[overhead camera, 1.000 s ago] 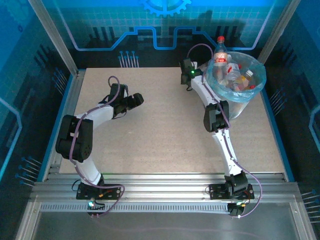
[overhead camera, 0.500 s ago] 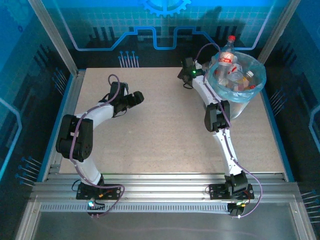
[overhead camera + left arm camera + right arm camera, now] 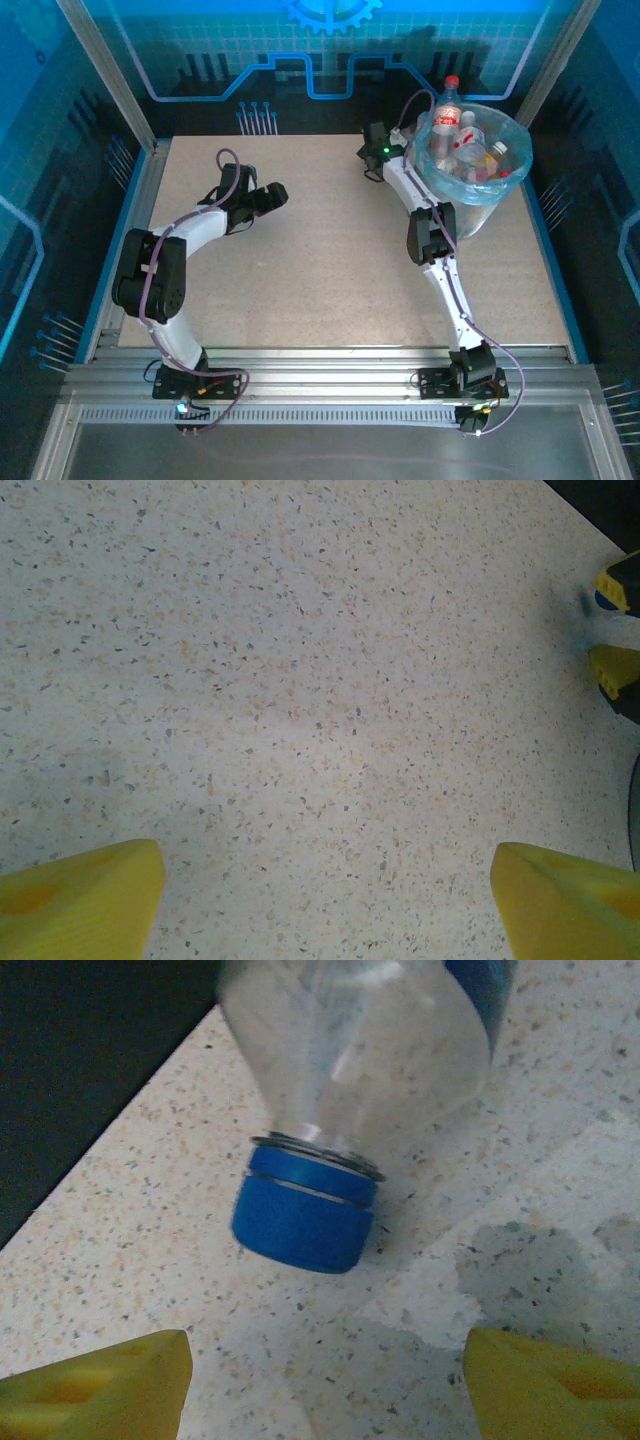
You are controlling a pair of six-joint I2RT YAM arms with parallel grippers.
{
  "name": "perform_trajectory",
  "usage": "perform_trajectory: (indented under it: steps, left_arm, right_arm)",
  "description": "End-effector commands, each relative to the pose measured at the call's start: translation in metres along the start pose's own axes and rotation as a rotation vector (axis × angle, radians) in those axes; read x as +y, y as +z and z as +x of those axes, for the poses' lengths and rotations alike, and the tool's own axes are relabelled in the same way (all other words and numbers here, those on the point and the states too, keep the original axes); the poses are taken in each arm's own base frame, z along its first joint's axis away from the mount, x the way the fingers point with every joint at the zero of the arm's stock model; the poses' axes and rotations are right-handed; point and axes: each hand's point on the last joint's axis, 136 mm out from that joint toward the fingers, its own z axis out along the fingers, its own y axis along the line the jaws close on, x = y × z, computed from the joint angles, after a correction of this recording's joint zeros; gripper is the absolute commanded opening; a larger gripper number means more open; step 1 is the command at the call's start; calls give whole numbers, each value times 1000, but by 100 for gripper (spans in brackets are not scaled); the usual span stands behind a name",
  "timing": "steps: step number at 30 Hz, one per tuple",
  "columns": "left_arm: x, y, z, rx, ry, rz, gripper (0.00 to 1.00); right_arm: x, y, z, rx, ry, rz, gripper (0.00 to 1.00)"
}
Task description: Put the plastic bottles in the bin
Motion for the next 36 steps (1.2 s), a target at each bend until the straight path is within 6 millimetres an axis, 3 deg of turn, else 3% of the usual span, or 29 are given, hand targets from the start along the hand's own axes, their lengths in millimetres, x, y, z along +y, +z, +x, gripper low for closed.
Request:
perform_trajectory:
  steps: [1,24,36]
  left_arm:
    - [-6,3,-4,-6,13,27,86]
    - [-5,9,-2,-1,14,39,86]
    - [-6,9,-3,-5,7,45,86]
  right_arm:
    - [-21,22,-13,-30,99,28,73]
    - [-40,48,-29,-98,265,14,70]
    - [-32,49,-22,-49,304,-31,43]
